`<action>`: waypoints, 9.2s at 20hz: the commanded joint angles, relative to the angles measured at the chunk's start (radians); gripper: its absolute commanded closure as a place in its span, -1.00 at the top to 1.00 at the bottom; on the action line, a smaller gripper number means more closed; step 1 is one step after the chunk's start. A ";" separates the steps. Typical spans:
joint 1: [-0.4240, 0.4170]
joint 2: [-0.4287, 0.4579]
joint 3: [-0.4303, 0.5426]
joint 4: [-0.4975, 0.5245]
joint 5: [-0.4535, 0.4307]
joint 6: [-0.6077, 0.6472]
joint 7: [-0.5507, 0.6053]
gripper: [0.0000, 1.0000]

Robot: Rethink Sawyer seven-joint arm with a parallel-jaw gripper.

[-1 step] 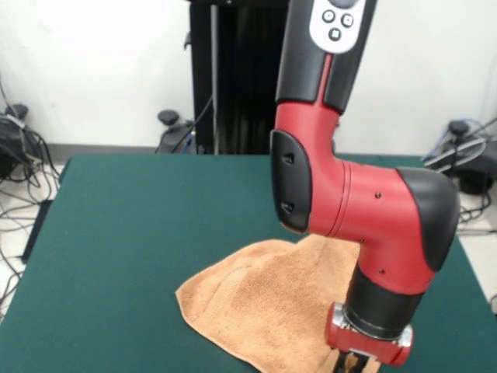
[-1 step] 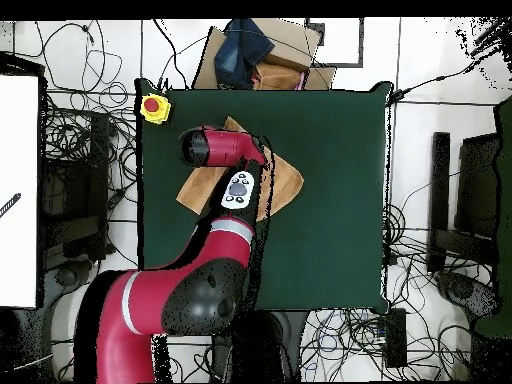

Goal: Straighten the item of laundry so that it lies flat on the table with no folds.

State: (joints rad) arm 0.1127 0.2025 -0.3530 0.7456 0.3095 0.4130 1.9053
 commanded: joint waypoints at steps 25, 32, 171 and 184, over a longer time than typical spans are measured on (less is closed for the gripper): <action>-0.024 -0.362 0.142 0.522 0.015 0.228 0.106 1.00; -0.054 -0.363 0.190 0.597 -0.021 0.131 0.071 1.00; -0.115 -0.059 0.089 0.177 -0.244 -0.241 0.127 -1.00; -0.163 0.039 0.078 0.013 -0.259 -0.303 0.085 -1.00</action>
State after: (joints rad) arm -0.0038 0.1707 -0.2977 0.8556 0.0393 0.1341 1.8969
